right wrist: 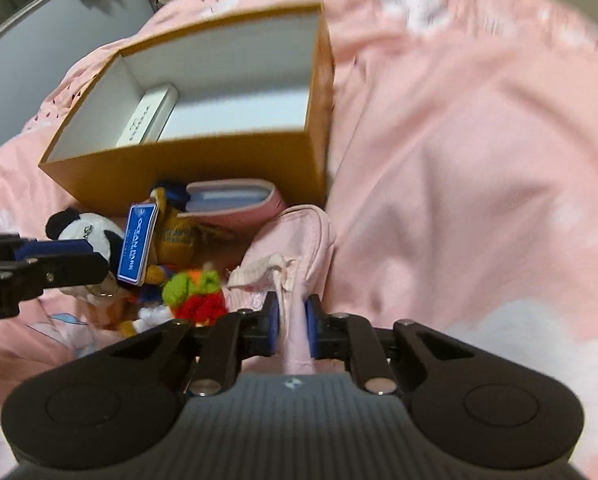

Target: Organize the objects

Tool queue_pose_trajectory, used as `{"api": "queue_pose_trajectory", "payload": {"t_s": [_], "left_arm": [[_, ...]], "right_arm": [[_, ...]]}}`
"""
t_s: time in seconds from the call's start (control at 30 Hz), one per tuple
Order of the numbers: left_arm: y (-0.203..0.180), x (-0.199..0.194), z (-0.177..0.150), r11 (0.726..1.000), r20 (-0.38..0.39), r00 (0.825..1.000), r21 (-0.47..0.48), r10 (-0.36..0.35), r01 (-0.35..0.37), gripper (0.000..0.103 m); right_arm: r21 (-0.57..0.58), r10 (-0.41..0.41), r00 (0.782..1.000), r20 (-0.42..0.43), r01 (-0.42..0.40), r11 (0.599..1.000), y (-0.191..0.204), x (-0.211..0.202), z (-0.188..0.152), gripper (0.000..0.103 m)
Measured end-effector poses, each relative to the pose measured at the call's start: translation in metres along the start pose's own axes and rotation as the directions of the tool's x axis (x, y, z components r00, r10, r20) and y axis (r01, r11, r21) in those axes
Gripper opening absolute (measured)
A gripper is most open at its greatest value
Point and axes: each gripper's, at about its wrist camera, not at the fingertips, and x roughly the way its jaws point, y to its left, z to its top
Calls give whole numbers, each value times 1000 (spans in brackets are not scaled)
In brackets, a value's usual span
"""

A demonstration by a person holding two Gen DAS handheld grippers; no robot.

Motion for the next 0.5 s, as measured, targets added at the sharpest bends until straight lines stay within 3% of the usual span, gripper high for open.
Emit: {"api": "queue_pose_trajectory", "payload": {"t_s": [0.27,0.33,0.43,0.5], "left_arm": [[-29,12,23,987,42,999,162,14,-21,40],[-40,21,31,972,54,998,232,9,-22,40],[-62,47,32,904,41,997,421,60,-71,41],[-74,62,25,823,48,992,554,117,-123,42]], "right_arm": [[59,-62,991,123,55,997,-30,-27,27,15],[83,-71,989,126,60,995,-39,-28,27,15],[122,-47,993,105,34,992,-48,-20,24,15],[133,-28,995,91,16,991,-49,-12,21,15]]}}
